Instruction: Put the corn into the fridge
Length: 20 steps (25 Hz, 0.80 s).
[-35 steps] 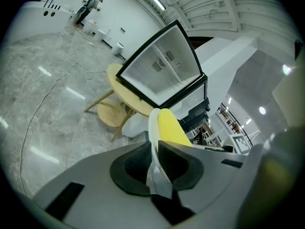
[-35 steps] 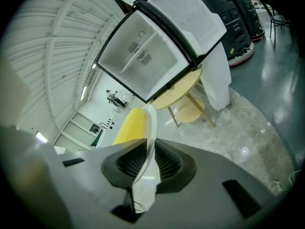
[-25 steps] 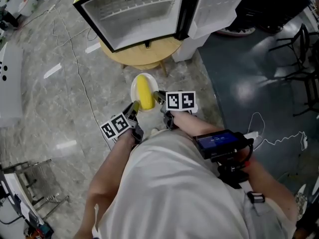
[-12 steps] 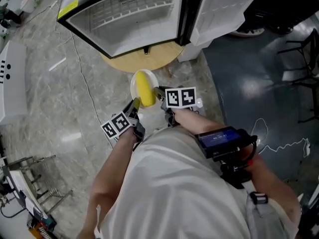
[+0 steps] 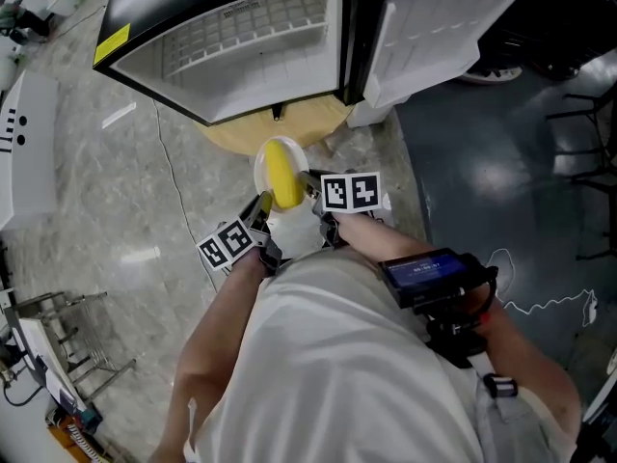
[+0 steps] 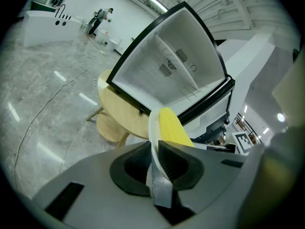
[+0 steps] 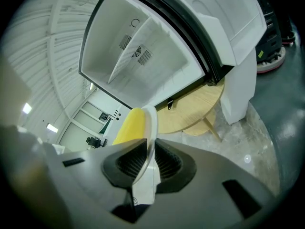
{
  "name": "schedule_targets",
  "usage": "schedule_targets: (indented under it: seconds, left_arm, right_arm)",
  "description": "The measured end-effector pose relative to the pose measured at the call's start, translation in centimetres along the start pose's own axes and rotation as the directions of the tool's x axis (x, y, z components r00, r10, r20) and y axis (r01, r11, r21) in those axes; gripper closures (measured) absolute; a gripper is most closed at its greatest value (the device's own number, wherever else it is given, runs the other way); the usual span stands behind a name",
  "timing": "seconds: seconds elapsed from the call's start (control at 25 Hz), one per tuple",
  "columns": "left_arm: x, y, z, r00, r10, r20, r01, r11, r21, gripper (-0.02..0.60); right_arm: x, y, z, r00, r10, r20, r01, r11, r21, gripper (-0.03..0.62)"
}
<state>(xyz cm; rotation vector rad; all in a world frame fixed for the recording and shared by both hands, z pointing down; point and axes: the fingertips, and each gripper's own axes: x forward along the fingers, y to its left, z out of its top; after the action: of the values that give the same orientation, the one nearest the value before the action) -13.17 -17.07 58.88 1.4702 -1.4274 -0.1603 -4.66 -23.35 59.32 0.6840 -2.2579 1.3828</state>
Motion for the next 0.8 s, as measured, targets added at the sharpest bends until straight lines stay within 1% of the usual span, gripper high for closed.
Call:
schedule_targets:
  seconds: [0.2, 0.44, 0.68, 0.8]
  left_arm:
    - [1.3, -0.9, -0.2, 1.000, 0.010, 0.013, -0.009, 1.000, -0.026, 0.531]
    - [1.7, -1.3, 1.2, 0.999, 0.029, 0.035, -0.028, 0.999, -0.025, 0.531]
    - [2.4, -1.1, 2.2, 0.998, 0.038, 0.044, -0.036, 0.998, -0.046, 0.531]
    - [2.7, -0.7, 3.2, 0.998, 0.038, 0.049, -0.036, 0.998, -0.045, 0.531]
  right_arm:
    - [-0.4, -1.1, 1.3, 1.000, 0.018, -0.011, -0.018, 1.000, -0.008, 0.542]
    - [0.0, -0.8, 2.9, 0.999, 0.048, -0.014, -0.048, 0.999, -0.019, 0.542]
    - [0.8, -0.9, 3.9, 0.998, 0.051, -0.021, -0.052, 0.998, -0.021, 0.542]
    - [1.8, -0.8, 4.6, 0.998, 0.055, -0.021, -0.056, 0.998, -0.024, 0.542]
